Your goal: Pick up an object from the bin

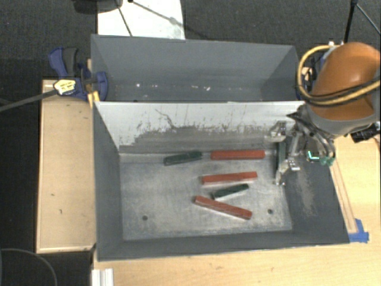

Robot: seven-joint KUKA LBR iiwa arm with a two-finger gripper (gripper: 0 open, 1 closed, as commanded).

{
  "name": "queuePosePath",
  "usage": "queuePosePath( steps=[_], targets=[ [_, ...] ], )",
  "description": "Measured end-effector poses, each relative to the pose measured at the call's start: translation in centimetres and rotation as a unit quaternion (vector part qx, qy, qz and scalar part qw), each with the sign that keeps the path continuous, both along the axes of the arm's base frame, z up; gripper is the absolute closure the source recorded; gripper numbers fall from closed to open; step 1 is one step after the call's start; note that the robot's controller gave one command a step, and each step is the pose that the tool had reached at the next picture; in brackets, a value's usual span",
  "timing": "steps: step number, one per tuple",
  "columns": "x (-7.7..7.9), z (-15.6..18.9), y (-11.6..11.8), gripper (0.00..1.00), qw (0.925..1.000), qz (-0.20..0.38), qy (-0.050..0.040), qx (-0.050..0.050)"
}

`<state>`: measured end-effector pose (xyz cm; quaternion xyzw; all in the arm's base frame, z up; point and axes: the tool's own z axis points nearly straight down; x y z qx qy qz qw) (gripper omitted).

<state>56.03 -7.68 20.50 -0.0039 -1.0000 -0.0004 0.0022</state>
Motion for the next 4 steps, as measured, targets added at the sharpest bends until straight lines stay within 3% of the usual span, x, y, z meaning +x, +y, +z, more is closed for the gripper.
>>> queuePosePath(
  steps=[1,2,3,4],
  targets=[
    [0.2,0.4,0.0,0.0,1.0,0.001,-0.0039,-0.001],
    [-0.6,-5.2,0.8,0.0,0.9998,0.021,-0.0065,-0.001],
    [0.6,-13.0,3.7,1.0,0.9999,0.007,-0.0082,0.0],
    [0.6,-13.0,3.7,1.0,0.9999,0.008,-0.0082,0.0]
  ],
)
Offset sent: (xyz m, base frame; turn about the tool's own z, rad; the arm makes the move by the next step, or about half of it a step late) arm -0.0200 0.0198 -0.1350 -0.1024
